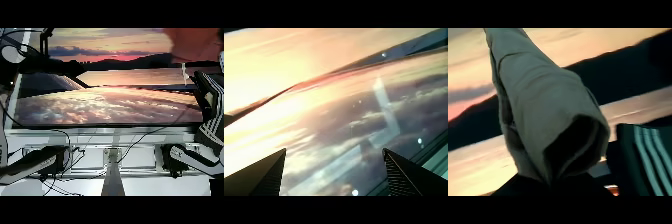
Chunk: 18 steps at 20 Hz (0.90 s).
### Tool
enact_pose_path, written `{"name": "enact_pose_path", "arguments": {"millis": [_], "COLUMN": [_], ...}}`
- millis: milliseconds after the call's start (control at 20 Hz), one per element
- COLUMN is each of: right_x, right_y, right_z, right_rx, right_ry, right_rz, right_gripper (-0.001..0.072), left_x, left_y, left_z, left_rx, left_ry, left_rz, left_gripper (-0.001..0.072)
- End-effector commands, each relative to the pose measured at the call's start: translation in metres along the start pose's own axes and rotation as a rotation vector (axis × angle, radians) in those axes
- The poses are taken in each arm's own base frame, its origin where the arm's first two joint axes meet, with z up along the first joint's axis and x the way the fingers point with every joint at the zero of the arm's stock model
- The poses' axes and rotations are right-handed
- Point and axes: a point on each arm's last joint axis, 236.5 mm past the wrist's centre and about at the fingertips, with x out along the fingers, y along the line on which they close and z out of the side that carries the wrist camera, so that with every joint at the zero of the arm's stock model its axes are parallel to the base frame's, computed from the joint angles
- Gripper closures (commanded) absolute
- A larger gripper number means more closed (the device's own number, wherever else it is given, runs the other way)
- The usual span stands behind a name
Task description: Fold the clothes and pants, and hang the long-sleeved shirts on hangers.
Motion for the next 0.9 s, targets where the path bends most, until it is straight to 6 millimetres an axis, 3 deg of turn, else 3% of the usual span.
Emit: {"name": "enact_pose_path", "arguments": {"millis": [0,100,250,450,500,550,600,650,800,850], "right_x": [-0.083,-0.107,-0.133,-0.152,-0.153,-0.154,-0.153,-0.153,-0.15,-0.145], "right_y": [-0.108,-0.147,-0.181,-0.199,-0.2,-0.199,-0.199,-0.199,-0.196,-0.193], "right_z": [-0.001,-0.04,-0.105,-0.132,-0.133,-0.133,-0.133,-0.133,-0.129,-0.124], "right_rx": [0.358,0.568,0.75,0.851,0.855,0.855,0.854,0.853,0.828,0.805], "right_ry": [-0.125,-0.048,0.148,0.207,0.206,0.208,0.208,0.209,0.203,0.196], "right_rz": [-0.318,-0.439,-0.581,-0.653,-0.656,-0.656,-0.654,-0.653,-0.627,-0.595], "right_gripper": [0.0693,0.0692,0.0692,0.069,0.0644,0.0461,0.0197,-0.0008,0.0022,0.0158], "left_x": [-0.022,-0.023,-0.022,-0.022,-0.022,-0.022,-0.022,-0.022,-0.022,-0.022], "left_y": [-0.015,-0.015,-0.014,-0.014,-0.014,-0.014,-0.014,-0.014,-0.014,-0.014], "left_z": [0.012,0.012,0.012,0.012,0.012,0.012,0.012,0.012,0.012,0.012], "left_rx": [0.047,0.047,0.045,0.045,0.045,0.045,0.045,0.045,0.045,0.045], "left_ry": [-0.063,-0.063,-0.061,-0.061,-0.061,-0.061,-0.06,-0.061,-0.061,-0.061], "left_rz": [0.009,0.009,0.008,0.008,0.008,0.008,0.008,0.008,0.008,0.008], "left_gripper": [0.0017,0.0017,0.0017,0.0017,0.0017,0.0017,0.0017,0.0017,0.0017,0.0017]}}
